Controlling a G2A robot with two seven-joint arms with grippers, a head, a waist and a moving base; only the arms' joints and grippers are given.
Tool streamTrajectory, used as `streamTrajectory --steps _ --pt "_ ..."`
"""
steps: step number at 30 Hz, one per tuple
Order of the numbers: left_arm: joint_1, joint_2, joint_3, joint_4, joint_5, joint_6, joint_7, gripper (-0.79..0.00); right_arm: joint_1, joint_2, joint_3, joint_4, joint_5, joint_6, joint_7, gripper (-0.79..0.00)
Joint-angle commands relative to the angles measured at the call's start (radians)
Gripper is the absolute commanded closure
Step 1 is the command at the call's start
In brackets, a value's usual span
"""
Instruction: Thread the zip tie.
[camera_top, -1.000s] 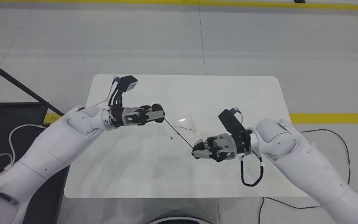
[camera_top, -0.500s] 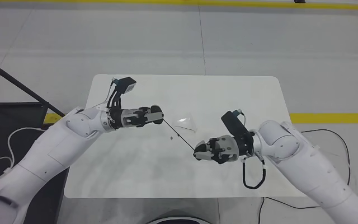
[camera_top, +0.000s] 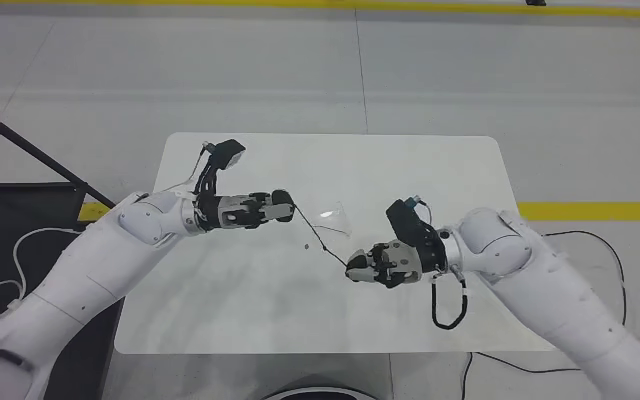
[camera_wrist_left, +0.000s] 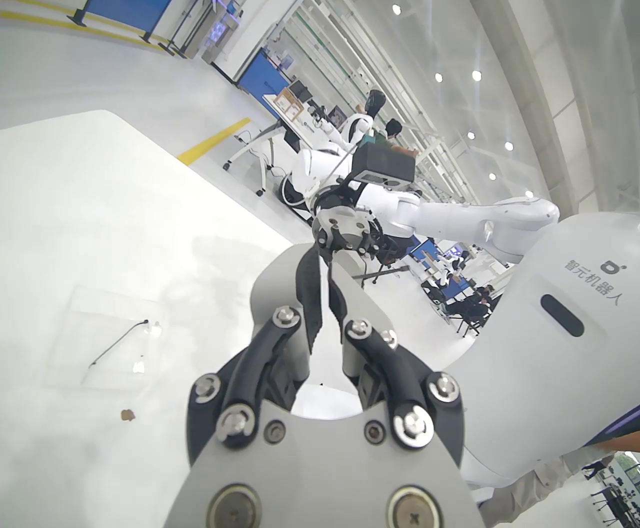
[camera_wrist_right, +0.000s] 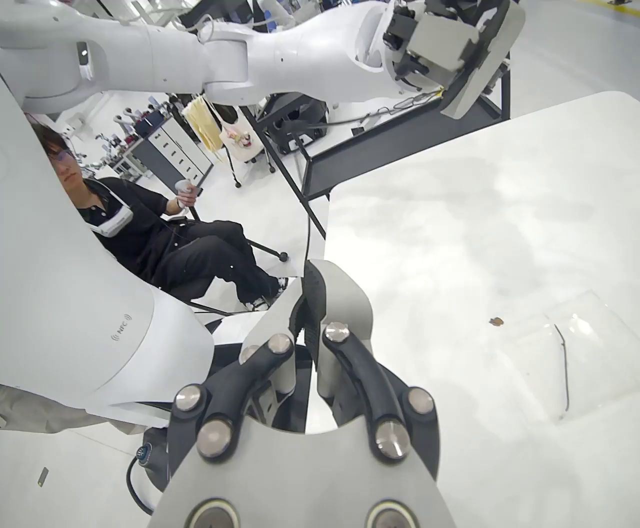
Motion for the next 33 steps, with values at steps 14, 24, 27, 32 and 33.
streamTrajectory --steps 14,24,27,32,33 --pt "0.124 0.028 -0.175 0.0 0.2 0.038 0.202 -0.785 0.112 -0.022 -0.035 -0.078 -0.319 0.476 0.114 0.0" --pt "0.179 0.038 -0.222 -0.042 0.232 0.142 0.291 -0.785 0.114 -0.031 -0.049 -0.123 -0.417 0.606 0.125 0.0" --pt "0.179 0.038 -0.222 -0.042 0.232 0.142 0.291 -0.785 0.114 -0.031 -0.049 -0.123 -0.417 0.606 0.125 0.0" --pt "0.179 0.038 -0.222 -0.042 0.232 0.142 0.291 -0.785 0.116 -0.039 -0.075 -0.186 -0.532 0.716 0.195 0.0" --pt "0.181 0.038 -0.223 -0.044 0.233 0.147 0.294 -0.785 0.123 -0.044 -0.086 -0.206 -0.569 0.785 0.238 0.0"
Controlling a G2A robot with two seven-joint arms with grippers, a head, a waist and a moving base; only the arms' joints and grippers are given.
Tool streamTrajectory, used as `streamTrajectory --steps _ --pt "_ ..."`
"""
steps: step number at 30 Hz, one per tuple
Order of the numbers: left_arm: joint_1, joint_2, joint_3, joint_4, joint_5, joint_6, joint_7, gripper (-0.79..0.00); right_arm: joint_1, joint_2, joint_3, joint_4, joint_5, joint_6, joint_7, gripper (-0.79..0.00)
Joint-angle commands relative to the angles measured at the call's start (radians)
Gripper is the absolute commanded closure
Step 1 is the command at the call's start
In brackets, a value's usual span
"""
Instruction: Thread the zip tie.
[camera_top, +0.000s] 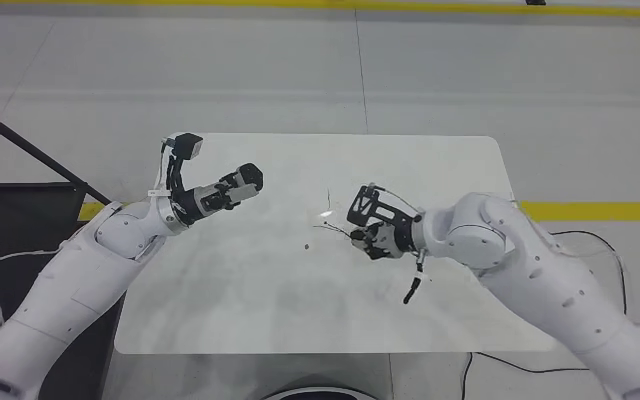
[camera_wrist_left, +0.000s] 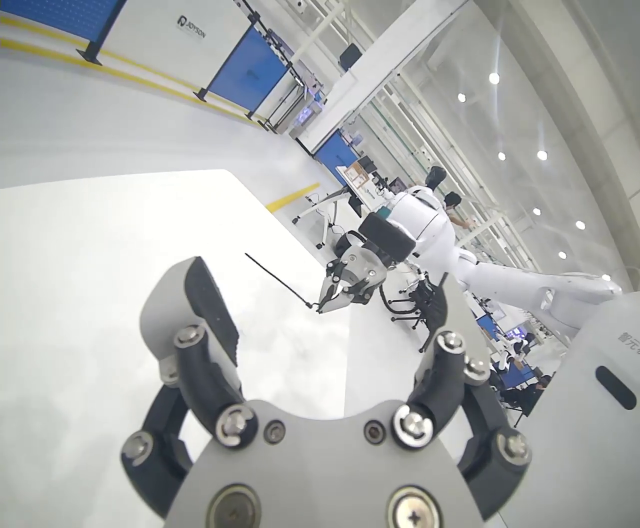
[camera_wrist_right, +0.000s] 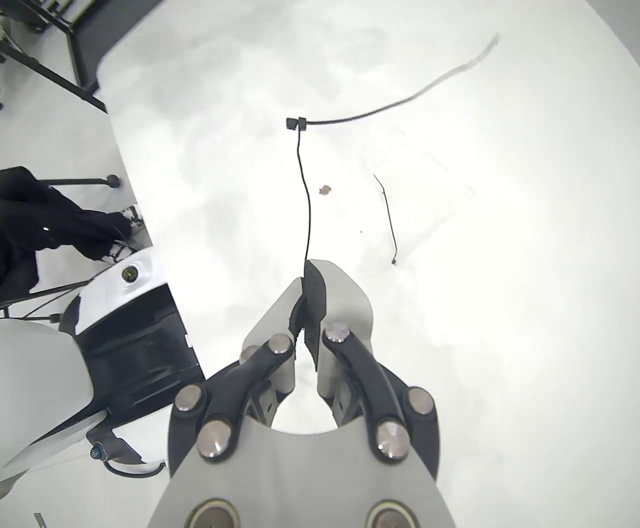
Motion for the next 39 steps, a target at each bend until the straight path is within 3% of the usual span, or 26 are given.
streamTrajectory --steps 1,6,12,27,39 --pt "0.007 -0.001 -0.004 -0.011 0.007 0.02 0.013 -0.785 0.017 -0.011 -0.024 -0.054 -0.084 0.147 0.092 0.0" --pt "0.03 -0.005 -0.03 -0.045 0.047 0.072 0.042 -0.785 0.09 -0.068 -0.127 -0.138 -0.25 0.379 0.325 0.0" --pt "0.056 -0.01 -0.061 -0.055 0.039 0.094 0.053 -0.785 0.193 -0.172 -0.243 -0.074 -0.326 0.471 0.497 0.0" --pt "0.056 -0.01 -0.061 -0.055 0.039 0.094 0.053 -0.785 0.349 -0.458 -0.405 0.331 -0.26 0.466 0.535 0.0" --pt "0.056 -0.01 -0.061 -0.055 0.039 0.094 0.053 -0.785 0.339 -0.611 -0.405 0.594 -0.283 0.368 0.535 -0.022"
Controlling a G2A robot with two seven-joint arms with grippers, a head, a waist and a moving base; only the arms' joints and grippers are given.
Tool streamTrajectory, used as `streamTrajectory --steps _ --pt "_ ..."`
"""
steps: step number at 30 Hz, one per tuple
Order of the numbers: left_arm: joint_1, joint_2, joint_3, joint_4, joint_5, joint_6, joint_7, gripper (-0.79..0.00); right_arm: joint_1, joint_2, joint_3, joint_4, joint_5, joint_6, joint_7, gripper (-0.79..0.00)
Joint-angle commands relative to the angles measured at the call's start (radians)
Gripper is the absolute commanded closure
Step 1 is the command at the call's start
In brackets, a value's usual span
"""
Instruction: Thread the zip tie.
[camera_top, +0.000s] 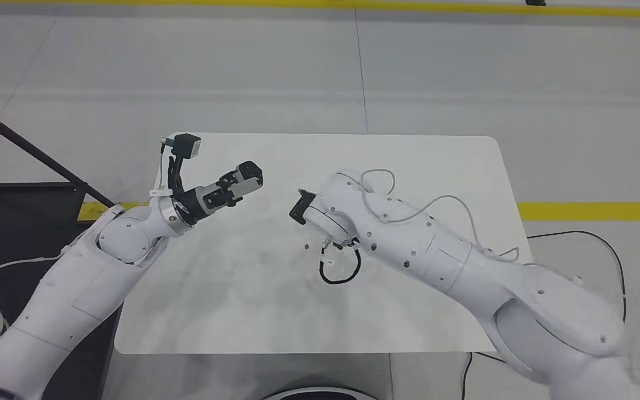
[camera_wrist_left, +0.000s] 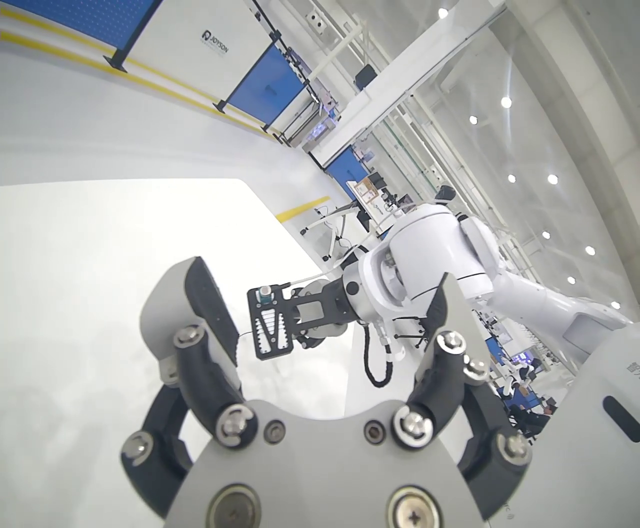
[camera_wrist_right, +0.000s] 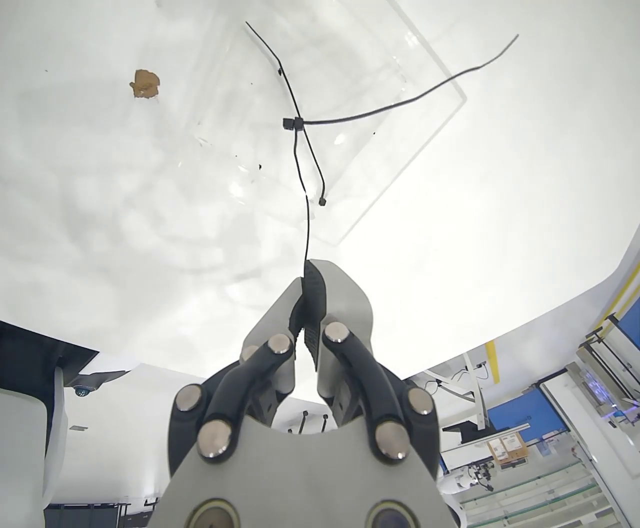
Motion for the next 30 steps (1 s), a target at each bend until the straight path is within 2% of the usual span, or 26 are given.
streamTrajectory --steps 1,3,8,16,24,30 --pt "0.0 0.0 0.0 0.0 0.0 0.0 0.0 -0.785 0.001 -0.017 0.0 0.028 -0.003 -0.008 0.0 -0.049" --pt "0.0 0.0 0.0 0.0 0.0 0.0 0.0 -0.785 0.002 -0.033 0.0 0.054 -0.005 -0.016 0.0 -0.102" --pt "0.0 0.0 0.0 0.0 0.0 0.0 0.0 -0.785 0.003 -0.064 0.0 0.098 -0.009 -0.025 0.0 -0.148" --pt "0.0 0.0 0.0 0.0 0.0 0.0 0.0 -0.785 0.001 -0.087 0.0 0.119 -0.028 -0.022 0.0 -0.129" --pt "0.0 0.0 0.0 0.0 0.0 0.0 0.0 -0.785 -0.01 -0.087 0.0 0.097 -0.063 -0.004 0.0 -0.145" --pt "0.0 0.0 0.0 0.0 0.0 0.0 0.0 -0.785 -0.011 -0.05 0.0 0.011 -0.075 0.081 0.0 -0.172"
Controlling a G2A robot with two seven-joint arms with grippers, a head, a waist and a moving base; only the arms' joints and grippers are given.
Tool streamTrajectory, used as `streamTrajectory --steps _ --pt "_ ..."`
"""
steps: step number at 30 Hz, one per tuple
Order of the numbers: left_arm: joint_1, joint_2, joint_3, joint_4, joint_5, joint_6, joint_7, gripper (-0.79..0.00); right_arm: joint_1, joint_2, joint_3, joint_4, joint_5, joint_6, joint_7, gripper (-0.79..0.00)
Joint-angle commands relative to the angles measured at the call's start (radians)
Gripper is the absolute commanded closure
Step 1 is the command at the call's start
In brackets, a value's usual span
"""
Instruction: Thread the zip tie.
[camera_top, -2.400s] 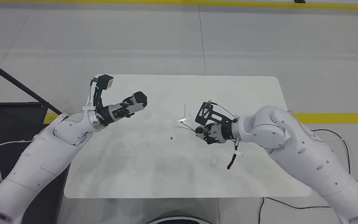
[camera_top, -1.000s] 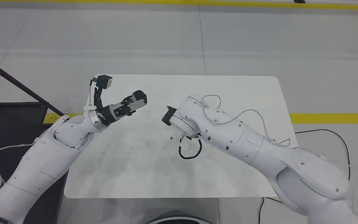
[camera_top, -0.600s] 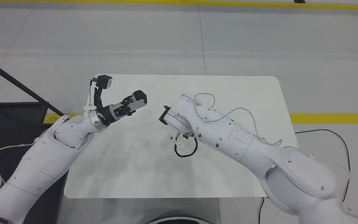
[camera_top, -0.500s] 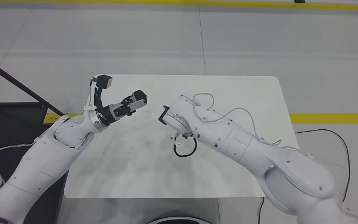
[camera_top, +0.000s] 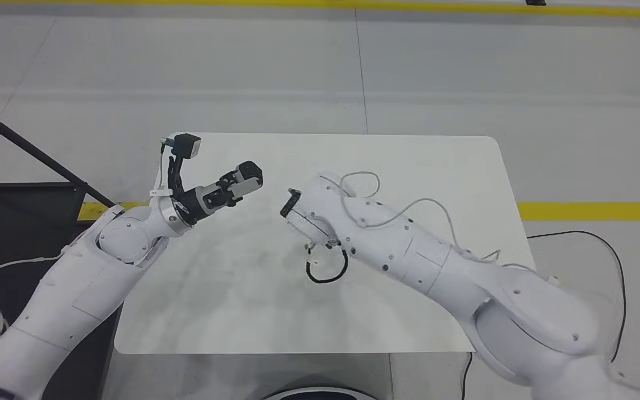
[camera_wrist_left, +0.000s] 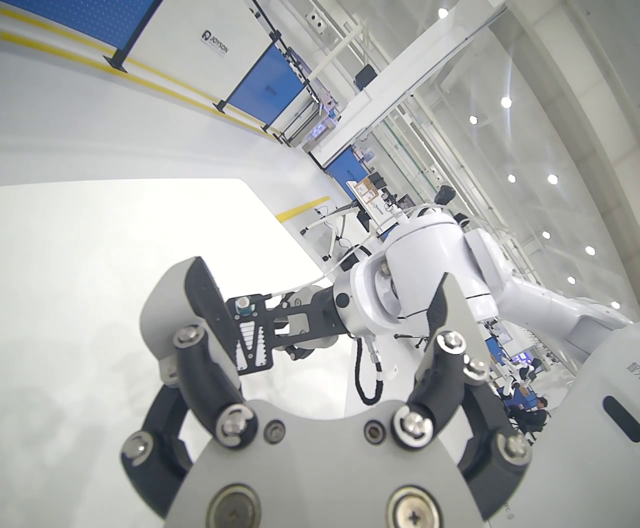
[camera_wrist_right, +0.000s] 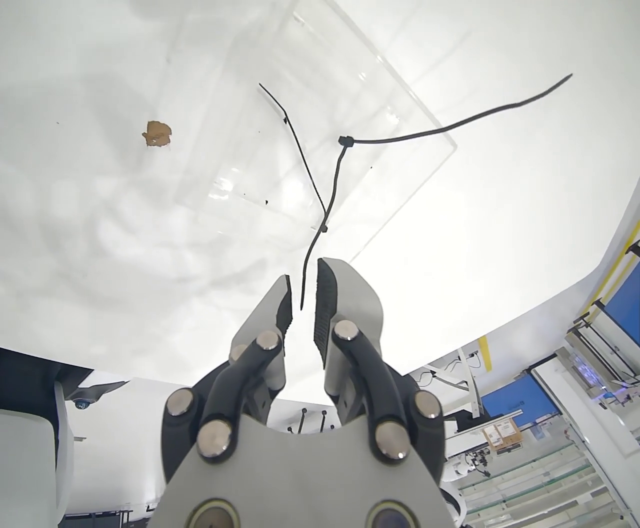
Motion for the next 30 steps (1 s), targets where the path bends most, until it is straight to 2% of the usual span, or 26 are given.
streamTrajectory --steps 1,5,8,11,14,18,21,23,24,26,27,29,30 --pt "0.0 0.0 0.0 0.0 0.0 0.0 0.0 -0.785 0.0 0.021 0.0 -0.044 -0.001 0.038 0.0 -0.175" --pt "0.0 0.0 0.0 0.0 0.0 0.0 0.0 -0.785 -0.004 0.09 0.002 -0.187 -0.014 0.131 0.0 -0.185" --pt "0.0 0.0 0.0 0.0 0.0 0.0 0.0 -0.785 -0.029 0.16 0.036 -0.31 -0.052 0.152 -0.002 -0.175" --pt "0.0 0.0 0.0 0.0 0.0 0.0 0.0 -0.785 -0.1 0.238 0.107 -0.451 -0.122 0.176 -0.026 -0.169" --pt "0.0 0.0 0.0 0.0 0.0 0.0 0.0 -0.785 -0.204 0.319 0.196 -0.608 -0.215 0.199 -0.048 -0.157" --pt "0.0 0.0 0.0 0.0 0.0 0.0 0.0 -0.785 -0.376 0.415 0.334 -0.824 -0.357 0.229 -0.09 -0.099" --pt "0.0 0.0 0.0 0.0 0.0 0.0 0.0 -0.785 -0.523 0.472 0.438 -0.951 -0.433 0.21 -0.172 -0.16" --pt "0.0 0.0 0.0 0.0 0.0 0.0 0.0 -0.785 -0.62 0.504 0.514 -1.016 -0.462 0.188 -0.245 -0.166" --pt "0.0 0.0 0.0 0.0 0.0 0.0 0.0 -0.785 -0.669 0.518 0.552 -1.048 -0.471 0.172 -0.29 -0.194" --pt "0.0 0.0 0.0 0.0 0.0 0.0 0.0 -0.785 -0.766 0.544 0.632 -1.101 -0.477 0.139 -0.385 -0.382" --pt "0.0 0.0 0.0 0.0 0.0 0.0 0.0 -0.785 -0.814 0.555 0.674 -1.124 -0.475 0.121 -0.437 -0.563" --pt "0.0 0.0 0.0 0.0 0.0 0.0 0.0 -0.785 -0.908 0.576 0.761 -1.161 -0.462 0.077 -0.543 -0.785" --pt "0.0 0.0 0.0 0.0 0.0 0.0 0.0 -0.785 -0.957 0.585 0.804 -1.175 -0.452 0.061 -0.594 -0.785"
